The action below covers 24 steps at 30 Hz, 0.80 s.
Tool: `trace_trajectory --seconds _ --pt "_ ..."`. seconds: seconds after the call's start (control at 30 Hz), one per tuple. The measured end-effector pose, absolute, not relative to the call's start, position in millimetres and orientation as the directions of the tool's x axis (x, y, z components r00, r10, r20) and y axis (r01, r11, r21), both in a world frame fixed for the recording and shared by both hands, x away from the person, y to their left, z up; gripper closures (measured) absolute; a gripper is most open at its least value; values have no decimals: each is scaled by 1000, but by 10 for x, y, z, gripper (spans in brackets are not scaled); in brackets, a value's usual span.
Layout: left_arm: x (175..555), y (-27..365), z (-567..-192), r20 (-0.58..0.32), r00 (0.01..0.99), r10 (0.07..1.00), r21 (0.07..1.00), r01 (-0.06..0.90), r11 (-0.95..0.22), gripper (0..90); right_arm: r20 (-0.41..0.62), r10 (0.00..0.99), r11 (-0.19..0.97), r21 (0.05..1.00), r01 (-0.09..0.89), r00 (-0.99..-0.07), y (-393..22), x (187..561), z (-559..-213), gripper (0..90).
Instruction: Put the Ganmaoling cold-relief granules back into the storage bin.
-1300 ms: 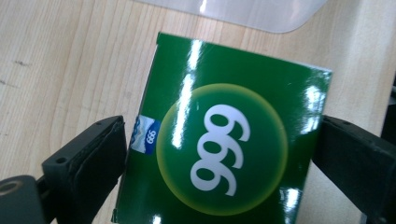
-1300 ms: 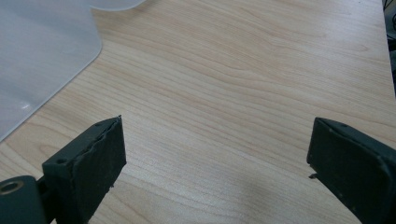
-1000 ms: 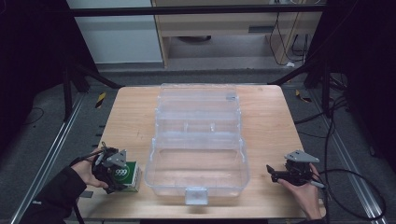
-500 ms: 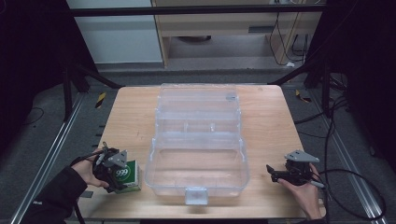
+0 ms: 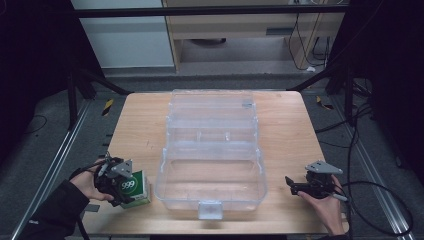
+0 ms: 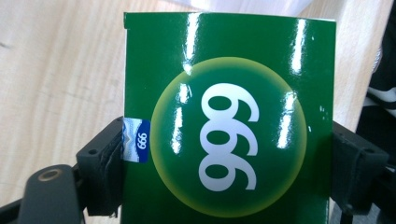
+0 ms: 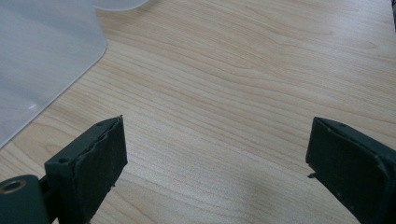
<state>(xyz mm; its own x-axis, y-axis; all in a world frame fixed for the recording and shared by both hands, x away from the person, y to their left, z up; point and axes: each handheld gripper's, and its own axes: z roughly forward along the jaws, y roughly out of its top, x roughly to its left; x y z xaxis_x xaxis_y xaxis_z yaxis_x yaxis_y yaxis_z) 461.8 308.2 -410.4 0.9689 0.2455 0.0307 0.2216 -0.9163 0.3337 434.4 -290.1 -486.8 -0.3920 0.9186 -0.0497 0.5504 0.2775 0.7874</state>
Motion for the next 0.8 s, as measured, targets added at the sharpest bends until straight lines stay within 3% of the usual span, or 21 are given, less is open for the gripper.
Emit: trace_trajectory --seconds 0.8 --pt "4468 3035 -3279 117 969 219 398 157 -904 150 -49 921 272 792 546 -387 -2914 4341 -4866 57"
